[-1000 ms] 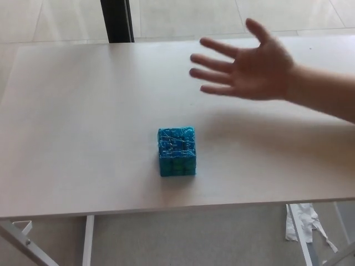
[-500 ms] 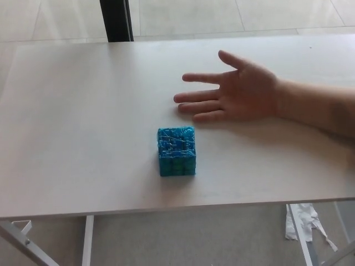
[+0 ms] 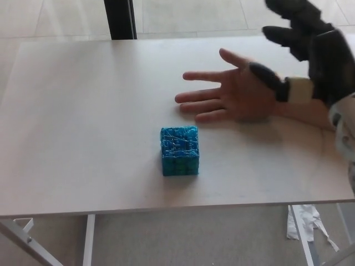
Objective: The robot uses its right hand to pick up a cube kept in the middle of the desk infront of it and hands it to a person
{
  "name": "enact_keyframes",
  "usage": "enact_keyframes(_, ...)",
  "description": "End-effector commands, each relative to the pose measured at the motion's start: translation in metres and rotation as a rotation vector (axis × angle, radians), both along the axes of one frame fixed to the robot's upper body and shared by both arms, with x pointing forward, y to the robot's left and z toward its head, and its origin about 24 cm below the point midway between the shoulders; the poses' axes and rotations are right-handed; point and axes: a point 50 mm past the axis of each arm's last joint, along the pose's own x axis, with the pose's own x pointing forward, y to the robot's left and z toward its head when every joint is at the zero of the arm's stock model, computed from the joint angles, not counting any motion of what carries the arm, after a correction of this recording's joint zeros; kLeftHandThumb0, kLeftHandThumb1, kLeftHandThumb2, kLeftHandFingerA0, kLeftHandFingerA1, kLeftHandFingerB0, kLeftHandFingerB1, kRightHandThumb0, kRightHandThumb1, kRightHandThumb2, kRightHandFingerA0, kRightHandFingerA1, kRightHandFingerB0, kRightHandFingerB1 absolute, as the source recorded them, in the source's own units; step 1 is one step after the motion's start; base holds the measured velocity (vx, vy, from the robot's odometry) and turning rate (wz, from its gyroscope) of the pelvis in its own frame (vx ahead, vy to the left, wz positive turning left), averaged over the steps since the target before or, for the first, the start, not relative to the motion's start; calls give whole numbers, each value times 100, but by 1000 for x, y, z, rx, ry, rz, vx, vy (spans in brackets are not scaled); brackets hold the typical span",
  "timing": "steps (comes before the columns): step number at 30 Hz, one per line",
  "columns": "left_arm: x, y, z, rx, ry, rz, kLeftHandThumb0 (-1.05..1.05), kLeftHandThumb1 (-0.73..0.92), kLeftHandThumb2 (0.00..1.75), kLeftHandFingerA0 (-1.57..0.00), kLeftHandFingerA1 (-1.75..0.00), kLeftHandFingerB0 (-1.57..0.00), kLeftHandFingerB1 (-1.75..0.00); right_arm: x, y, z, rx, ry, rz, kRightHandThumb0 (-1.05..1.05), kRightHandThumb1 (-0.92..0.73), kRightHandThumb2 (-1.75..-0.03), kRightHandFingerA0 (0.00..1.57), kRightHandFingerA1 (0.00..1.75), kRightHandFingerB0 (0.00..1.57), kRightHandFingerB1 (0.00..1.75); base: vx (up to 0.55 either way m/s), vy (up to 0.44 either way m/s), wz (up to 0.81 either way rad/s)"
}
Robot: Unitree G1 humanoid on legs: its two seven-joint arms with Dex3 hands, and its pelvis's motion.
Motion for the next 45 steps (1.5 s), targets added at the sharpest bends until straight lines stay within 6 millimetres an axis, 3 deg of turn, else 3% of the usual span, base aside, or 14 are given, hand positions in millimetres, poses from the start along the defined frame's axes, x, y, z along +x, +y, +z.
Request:
enact_keyframes(1,4,3,7,31,-25,-43,-79,66,60,-61,-53,-47,-42,10,51,-20,-531,-25,108,-73,-44,-85,25,61,15,46,0,0,0)
enact_keyframes(5,3,3,7,28,-21,-44,-78,67,60,-65,-54,-49,-42,10,59,-31,-708,-3,163,-69,-44,-83,26,61,17,46,0,0,0)
enact_keyframes(16,6,3,7,14,-32,-45,-80,65,60,-68,-56,-50,-42,13,61,-56,-905,43,188,-73,-47,-86,19,57,15,47,0,0,0)
enact_keyframes(17,6,3,7,15,-30,-45,-79,66,60,-66,-55,-49,-42,13,61,-58,-925,42,191,-71,-61,-59,23,52,22,36,0,0,0)
enact_keyframes(29,6,3,8,31,-7,-56,-78,67,61,-68,-52,-50,-41,-4,80,-73,-1137,38,289,-90,-71,-62,14,51,16,38,0,0,0)
enact_keyframes(33,6,3,8,32,-7,-68,-77,68,61,-69,-53,-50,-42,-10,86,-76,-1170,10,323,-95,-76,-64,20,54,16,36,0,0,0)
enact_keyframes(38,6,3,8,38,-3,-66,-79,67,61,-70,-54,-51,-42,-15,97,-72,-1204,42,352,-96,-78,-64,18,57,10,38,0,0,0)
enact_keyframes(39,6,3,7,26,-9,-55,-80,66,61,-70,-54,-51,-42,-17,100,-70,-1220,38,357,-102,-64,-106,19,61,5,40,0,0,0)
enact_keyframes(43,5,2,6,30,-8,-67,-80,67,61,-71,-56,-51,-43,-23,104,-72,-1238,34,347,-104,-63,-103,22,62,6,38,0,0,0)
enact_keyframes(44,5,2,6,29,-7,-66,-80,67,60,-71,-56,-52,-43,-23,103,-72,-1244,34,345,-94,-73,-62,27,62,7,38,0,0,0)
enact_keyframes(45,5,2,6,30,-7,-66,-79,68,61,-71,-57,-51,-43,-23,103,-74,-1253,29,340,-95,-59,-99,29,65,3,34,0,0,0)
